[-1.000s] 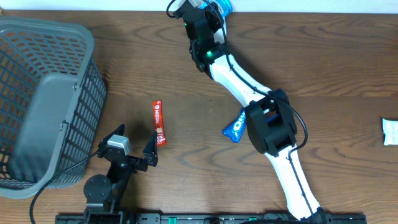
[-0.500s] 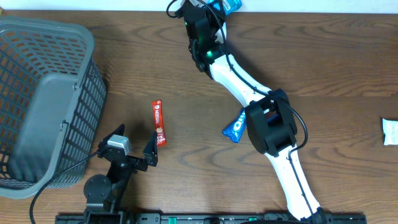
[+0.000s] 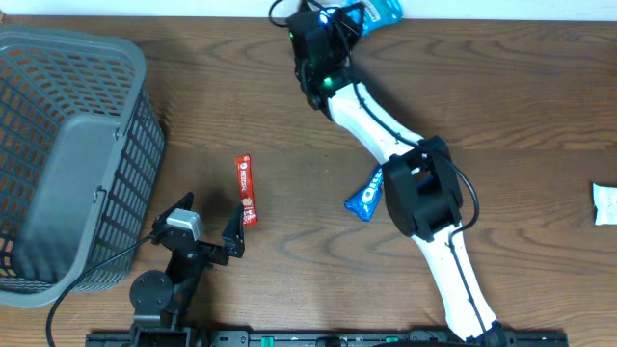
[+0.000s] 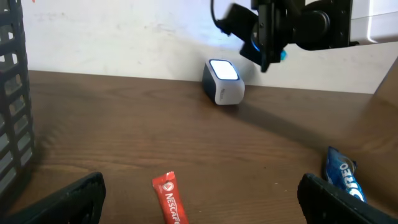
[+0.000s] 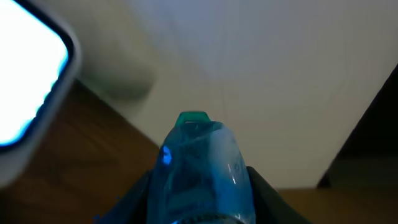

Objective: Scan the item barcode
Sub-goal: 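Hold teal bottle in front of the white scanner, then swing right arm right and drop teal bottle at table's right edge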

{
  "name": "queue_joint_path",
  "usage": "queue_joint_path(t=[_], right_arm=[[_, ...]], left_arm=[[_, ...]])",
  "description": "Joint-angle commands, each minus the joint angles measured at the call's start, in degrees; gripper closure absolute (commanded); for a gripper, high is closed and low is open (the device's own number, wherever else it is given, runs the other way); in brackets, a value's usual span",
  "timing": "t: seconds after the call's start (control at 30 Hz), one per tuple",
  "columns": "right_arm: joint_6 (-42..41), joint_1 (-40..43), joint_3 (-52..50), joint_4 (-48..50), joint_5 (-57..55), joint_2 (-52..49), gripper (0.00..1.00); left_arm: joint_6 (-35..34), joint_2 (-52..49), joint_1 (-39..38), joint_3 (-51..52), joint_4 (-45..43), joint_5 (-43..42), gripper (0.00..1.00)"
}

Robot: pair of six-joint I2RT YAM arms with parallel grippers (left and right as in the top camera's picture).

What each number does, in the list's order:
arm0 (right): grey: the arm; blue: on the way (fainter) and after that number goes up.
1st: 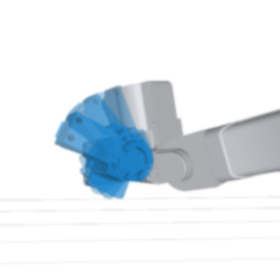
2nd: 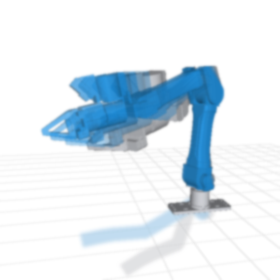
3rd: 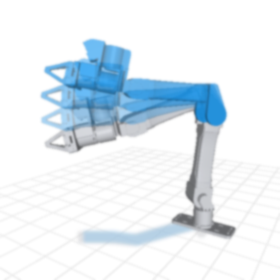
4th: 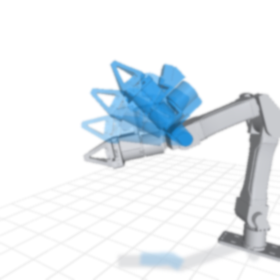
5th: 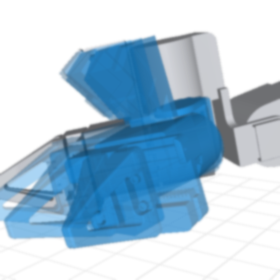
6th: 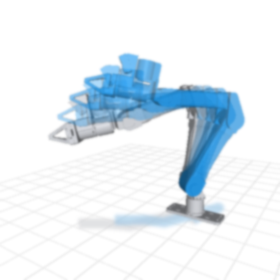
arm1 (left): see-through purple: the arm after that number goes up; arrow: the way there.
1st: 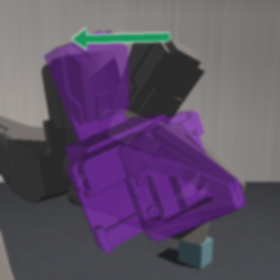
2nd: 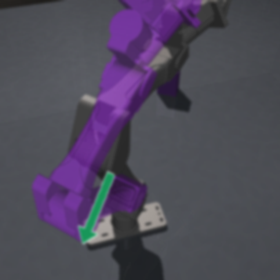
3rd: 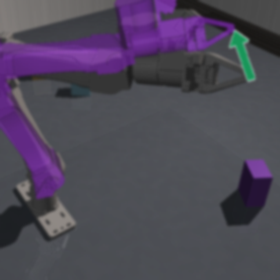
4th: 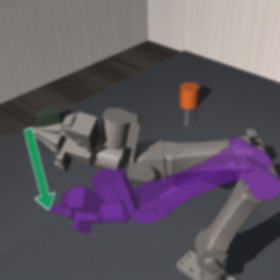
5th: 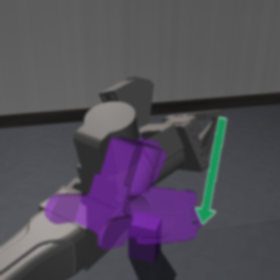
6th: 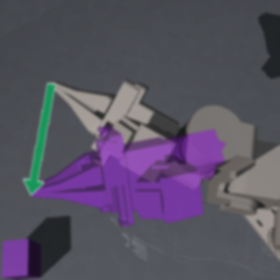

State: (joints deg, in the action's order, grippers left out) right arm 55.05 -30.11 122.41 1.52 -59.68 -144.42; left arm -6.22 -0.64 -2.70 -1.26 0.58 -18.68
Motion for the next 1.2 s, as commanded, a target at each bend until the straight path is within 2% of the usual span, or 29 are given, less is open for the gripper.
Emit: queue_joint_path(t=[0.0,0.33,0.47,0.63,0.77,0.93,1.17], right_arm=[[-5.51,3.45,1.49,-2.97,-8.22,0.74,0.8],[-24.55,14.01,1.49,-27.91,-15.06,0.74,0.78],[-42.69,20.94,1.49,-47.08,-14.08,0.74,0.76],[-57.61,29.07,1.49,-62.34,-5.86,0.74,0.78],[-61.75,35.76,1.38,-66.64,-1.4,0.74,0.8],[-61.88,43.06,1.11,-67.12,1.95,0.74,0.8],[-61.83,51.82,1.11,-66.03,4.9,0.74,0.73]], left_arm=[[-0.52,0.42,-0.13,1.01,1.95,0.15,0.02],[-0.52,0.42,-0.13,1.01,1.95,0.15,0.02],[-0.52,0.42,-0.13,1.01,1.95,0.15,0.02],[-0.52,0.42,-0.13,1.01,1.95,0.15,0.02],[-0.52,0.42,-0.13,1.01,1.95,0.15,0.02],[-0.52,0.42,-0.13,1.01,1.95,0.15,0.02],[-0.52,0.42,-0.13,1.01,1.95,0.15,0.02]])
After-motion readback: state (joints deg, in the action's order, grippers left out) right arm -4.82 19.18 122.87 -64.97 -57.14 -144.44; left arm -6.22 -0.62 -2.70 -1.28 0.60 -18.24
